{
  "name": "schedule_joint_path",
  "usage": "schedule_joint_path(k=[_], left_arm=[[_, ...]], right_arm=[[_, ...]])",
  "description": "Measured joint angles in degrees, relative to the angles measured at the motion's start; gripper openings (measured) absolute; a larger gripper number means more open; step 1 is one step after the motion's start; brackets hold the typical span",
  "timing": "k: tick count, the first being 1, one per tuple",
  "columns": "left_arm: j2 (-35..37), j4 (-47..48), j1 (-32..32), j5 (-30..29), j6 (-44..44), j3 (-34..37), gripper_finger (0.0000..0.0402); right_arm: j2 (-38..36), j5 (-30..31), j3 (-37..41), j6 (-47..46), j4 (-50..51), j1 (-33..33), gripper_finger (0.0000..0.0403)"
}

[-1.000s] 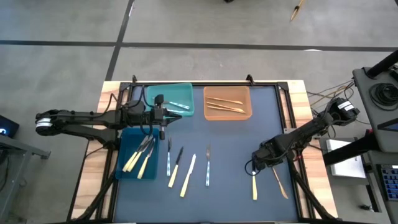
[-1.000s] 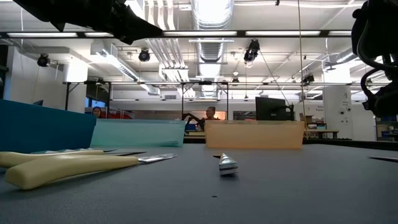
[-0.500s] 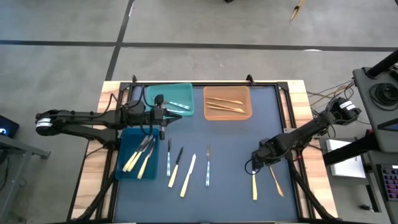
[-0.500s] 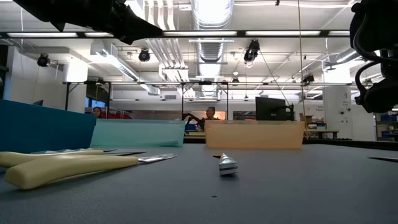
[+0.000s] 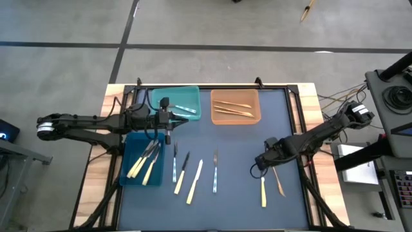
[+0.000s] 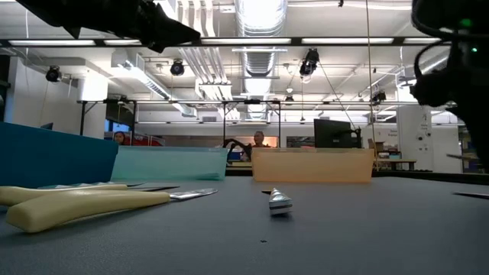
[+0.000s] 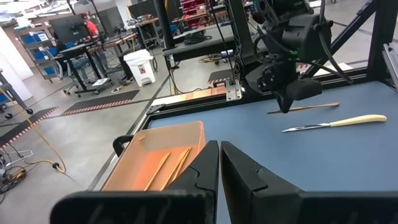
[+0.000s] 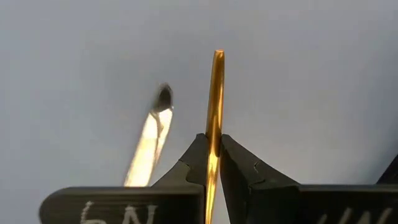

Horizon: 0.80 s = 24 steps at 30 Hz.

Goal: Sort silverware by color (type)
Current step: Put the golden knife into the orange bin

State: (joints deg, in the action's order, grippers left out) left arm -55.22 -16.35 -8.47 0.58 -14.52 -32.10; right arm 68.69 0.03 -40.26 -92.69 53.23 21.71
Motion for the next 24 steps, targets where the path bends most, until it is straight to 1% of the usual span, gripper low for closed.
schedule_joint_path(k=[5,10,18,21,24], left_arm=[[0.0,-0.1,0.0,0.0,0.0,0.0,0.0000],[0.0,0.0,0.0,0.0,0.0,0.0,0.0000],[0.0,0.1,0.0,0.0,0.0,0.0,0.0000],[0.0,0.2,0.0,0.0,0.0,0.0,0.0000],[0.0,0.1,0.0,0.0,0.0,0.0,0.0000]], right_arm=[[0.0,6.1,-5.0,3.9,5.2,-2.0,0.0013],[0.0,13.5,-8.9,9.3,7.5,-4.9,0.0013],[0.0,21.7,-15.0,24.7,7.2,-12.0,0.0013],[0.0,25.7,-16.9,32.3,3.4,-14.1,0.0013],[0.0,28.8,-17.5,42.3,-5.2,-15.8,0.0013]])
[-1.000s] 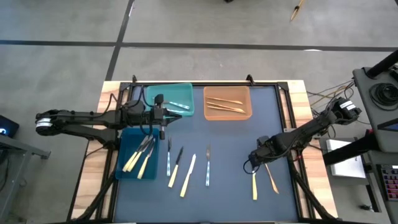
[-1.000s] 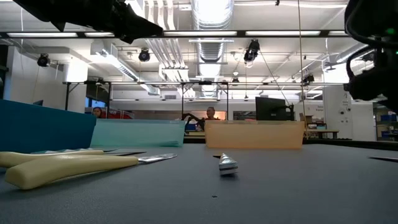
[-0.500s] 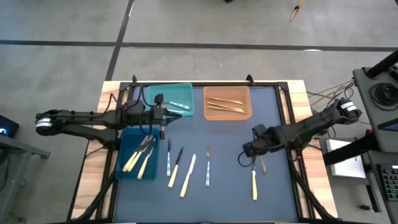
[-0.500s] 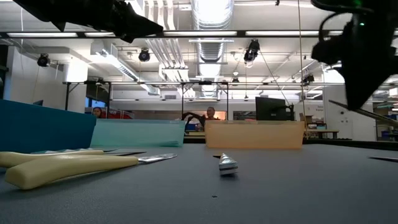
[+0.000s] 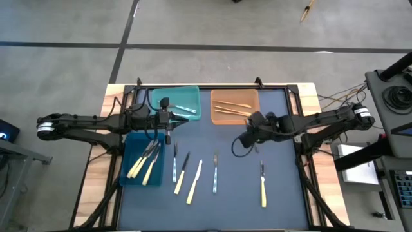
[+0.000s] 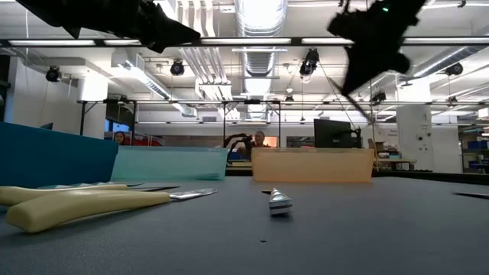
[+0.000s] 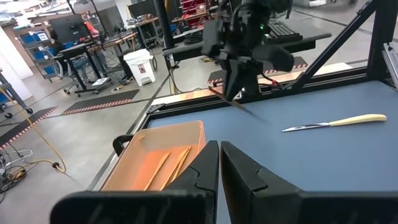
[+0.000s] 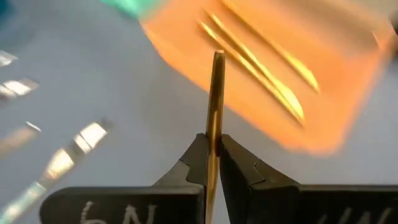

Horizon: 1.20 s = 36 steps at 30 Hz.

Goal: Sort silverware by color (type)
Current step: Put the golden knife into the orange bin

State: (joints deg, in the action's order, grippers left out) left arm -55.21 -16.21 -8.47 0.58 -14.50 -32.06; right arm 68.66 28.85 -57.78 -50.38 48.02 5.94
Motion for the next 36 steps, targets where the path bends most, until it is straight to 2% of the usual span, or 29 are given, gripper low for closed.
schedule_joint_path(k=[4,9,12,15,18,36], left_arm=[[0.0,0.0,0.0,0.0,0.0,0.0,0.0000],[0.0,-0.1,0.0,0.0,0.8,0.0,0.0000],[0.0,-0.1,0.0,0.0,1.5,0.0,0.0000],[0.0,-0.1,0.0,0.0,1.9,0.0,0.0000],[0.0,-0.1,0.0,0.0,3.0,0.0,0.0000],[0.0,-0.1,0.0,0.0,9.1,0.6,0.0000]], right_arm=[[0.0,1.2,1.3,14.9,-17.9,-1.9,0.0013],[0.1,1.1,6.4,32.9,-47.7,-3.1,0.0013],[0.1,-0.3,9.6,40.8,-62.1,-3.3,0.0013],[0.2,-0.6,12.1,45.6,-70.9,-3.2,0.0013],[0.2,-0.7,13.1,47.8,-73.7,-3.3,0.0013],[0.2,-0.8,12.5,52.8,-74.1,-5.1,0.0013]])
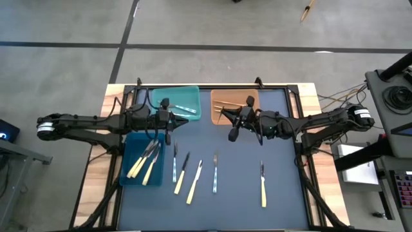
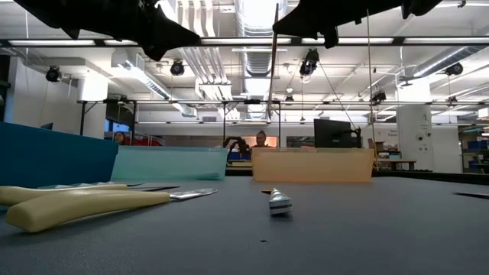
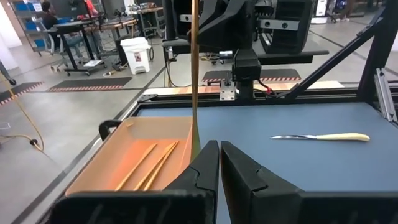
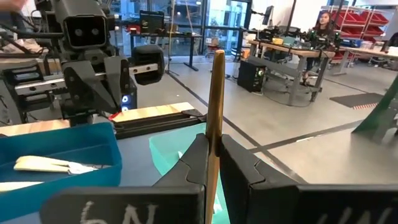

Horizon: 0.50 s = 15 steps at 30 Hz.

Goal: Sort silverware by color (type)
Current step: Put the golden knife into the orange bin

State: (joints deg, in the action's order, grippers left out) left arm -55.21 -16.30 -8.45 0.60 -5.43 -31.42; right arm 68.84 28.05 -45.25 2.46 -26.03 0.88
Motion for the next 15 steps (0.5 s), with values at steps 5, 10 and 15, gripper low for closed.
schedule_joint_path(k=[5,10,15], left_arm=[[0.0,0.2,0.0,0.0,1.4,0.2,0.0000],[0.0,0.0,0.0,0.0,2.1,0.2,0.0000],[0.0,0.0,0.0,0.0,3.6,0.2,0.0000]], right_arm=[[0.2,0.0,0.0,0.2,0.0,-0.7,0.0013],[0.2,0.0,0.0,0.5,0.0,-2.1,0.0013],[0.2,0.0,-0.1,2.3,0.0,-3.6,0.0013]])
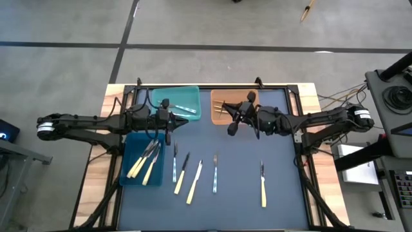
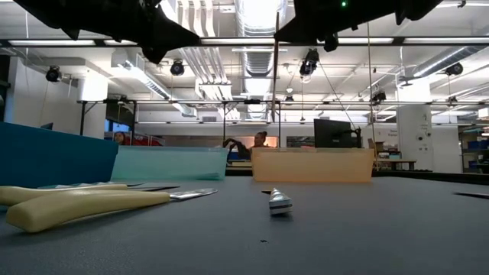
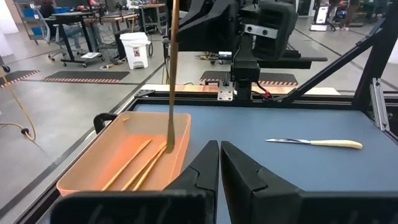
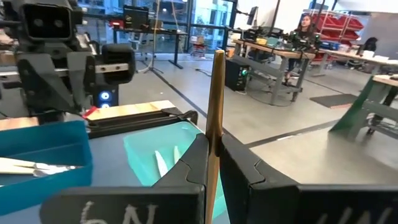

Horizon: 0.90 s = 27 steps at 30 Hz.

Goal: Sort silverware by color (type)
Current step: Put the golden knife into the orange bin

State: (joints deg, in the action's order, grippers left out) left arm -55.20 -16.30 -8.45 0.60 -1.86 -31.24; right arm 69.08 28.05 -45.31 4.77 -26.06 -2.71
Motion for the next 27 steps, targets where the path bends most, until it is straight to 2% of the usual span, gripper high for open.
schedule_joint_path(k=[6,12,16,18,22,27], left_arm=[[0.0,0.0,0.0,0.0,2.2,0.0,0.0000],[0.0,0.2,0.0,0.0,2.9,0.0,0.0000],[0.0,0.2,0.0,0.0,3.7,0.0,0.0000],[0.0,0.2,0.0,0.0,4.0,0.0,0.0000],[0.0,0.7,0.0,0.0,4.6,0.0,0.0000],[0.0,0.9,0.0,0.0,5.8,0.1,0.0000]], right_arm=[[0.0,-0.2,0.0,1.3,0.0,-2.9,0.0013],[0.0,-7.6,0.0,1.4,0.0,-6.7,0.0013],[0.0,-7.6,-0.6,2.3,0.3,-8.9,0.0013],[0.0,-8.1,-1.3,2.9,1.7,-9.8,0.0013],[0.9,-13.3,-3.9,2.8,4.9,-11.7,0.0013],[4.4,-13.7,-7.8,5.3,8.7,-12.3,0.0013]])
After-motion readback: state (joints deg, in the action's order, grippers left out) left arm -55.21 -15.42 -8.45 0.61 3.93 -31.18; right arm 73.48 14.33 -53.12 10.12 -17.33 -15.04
